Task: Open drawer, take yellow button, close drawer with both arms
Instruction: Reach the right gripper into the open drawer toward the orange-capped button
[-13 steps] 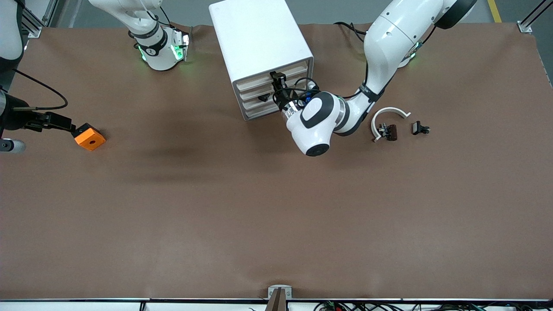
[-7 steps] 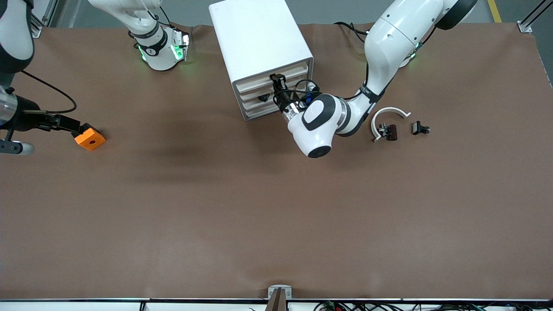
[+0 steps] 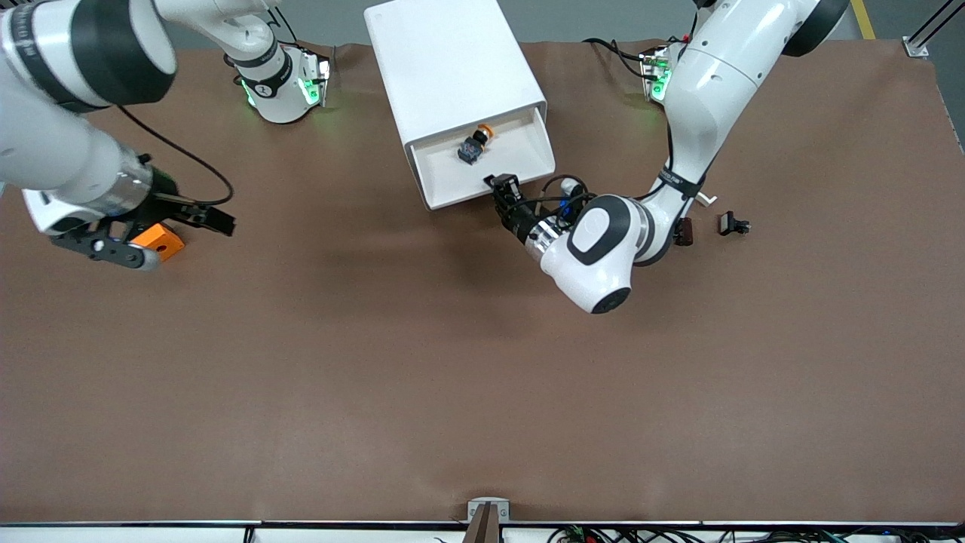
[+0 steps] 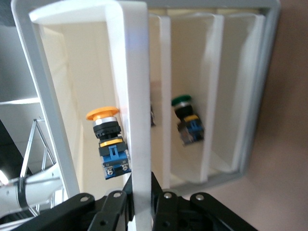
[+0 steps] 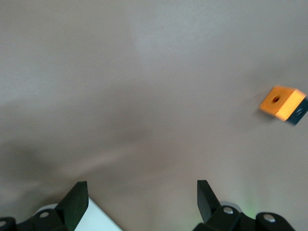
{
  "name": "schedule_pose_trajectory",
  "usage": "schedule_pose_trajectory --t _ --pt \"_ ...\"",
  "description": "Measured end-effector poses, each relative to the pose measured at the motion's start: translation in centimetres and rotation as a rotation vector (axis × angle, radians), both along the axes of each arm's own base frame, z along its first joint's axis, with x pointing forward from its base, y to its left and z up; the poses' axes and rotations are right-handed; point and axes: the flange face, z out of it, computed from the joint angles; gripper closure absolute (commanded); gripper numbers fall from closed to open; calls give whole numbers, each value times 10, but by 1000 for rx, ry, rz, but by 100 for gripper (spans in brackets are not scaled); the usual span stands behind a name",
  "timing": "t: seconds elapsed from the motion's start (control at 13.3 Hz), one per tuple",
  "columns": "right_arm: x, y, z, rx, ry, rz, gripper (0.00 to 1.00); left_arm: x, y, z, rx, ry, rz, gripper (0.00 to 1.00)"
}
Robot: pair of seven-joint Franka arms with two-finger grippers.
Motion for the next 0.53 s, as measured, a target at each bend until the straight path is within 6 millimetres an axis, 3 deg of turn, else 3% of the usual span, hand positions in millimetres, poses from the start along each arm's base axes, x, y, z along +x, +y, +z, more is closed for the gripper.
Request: schedule_pose_trajectory --t 0.38,0.45,0.53 --pt "-36 127 5 -23 -56 -137 0 35 21 4 10 -62 80 100" --pt "-46 152 6 -23 -70 -169 0 39 23 5 9 -76 91 66" --pt "-57 177 6 -18 -87 -204 0 41 25 5 6 -88 96 1"
